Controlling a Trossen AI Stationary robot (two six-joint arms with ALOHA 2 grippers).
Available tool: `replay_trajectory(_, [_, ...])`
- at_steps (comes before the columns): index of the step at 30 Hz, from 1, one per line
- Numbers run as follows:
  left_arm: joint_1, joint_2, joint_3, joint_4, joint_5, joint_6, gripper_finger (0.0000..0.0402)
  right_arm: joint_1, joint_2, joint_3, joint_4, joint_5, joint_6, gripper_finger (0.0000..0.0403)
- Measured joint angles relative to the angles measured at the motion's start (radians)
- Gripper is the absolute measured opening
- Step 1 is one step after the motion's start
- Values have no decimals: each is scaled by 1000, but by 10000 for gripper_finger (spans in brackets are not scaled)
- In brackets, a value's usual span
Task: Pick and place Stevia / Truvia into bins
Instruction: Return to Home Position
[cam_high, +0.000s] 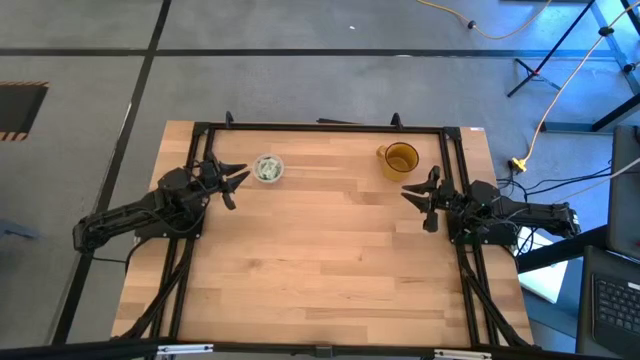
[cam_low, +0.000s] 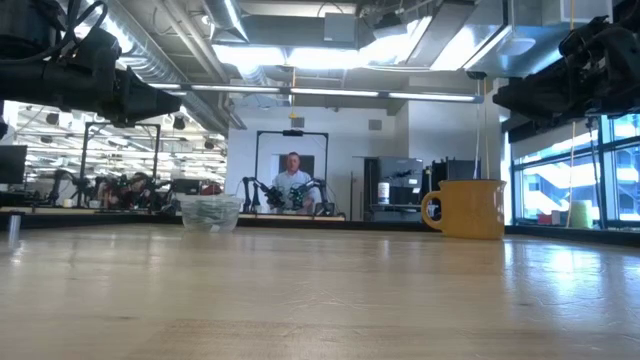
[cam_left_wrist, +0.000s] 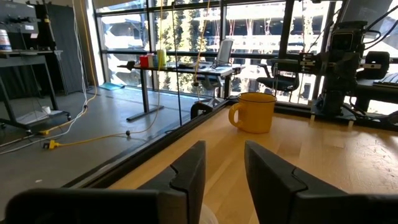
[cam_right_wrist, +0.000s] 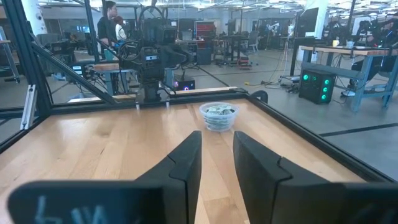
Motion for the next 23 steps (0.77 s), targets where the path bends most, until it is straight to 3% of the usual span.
replay_trajectory(23, [0,0,0,0,0,0,104,0,0,0,0,0,0,96])
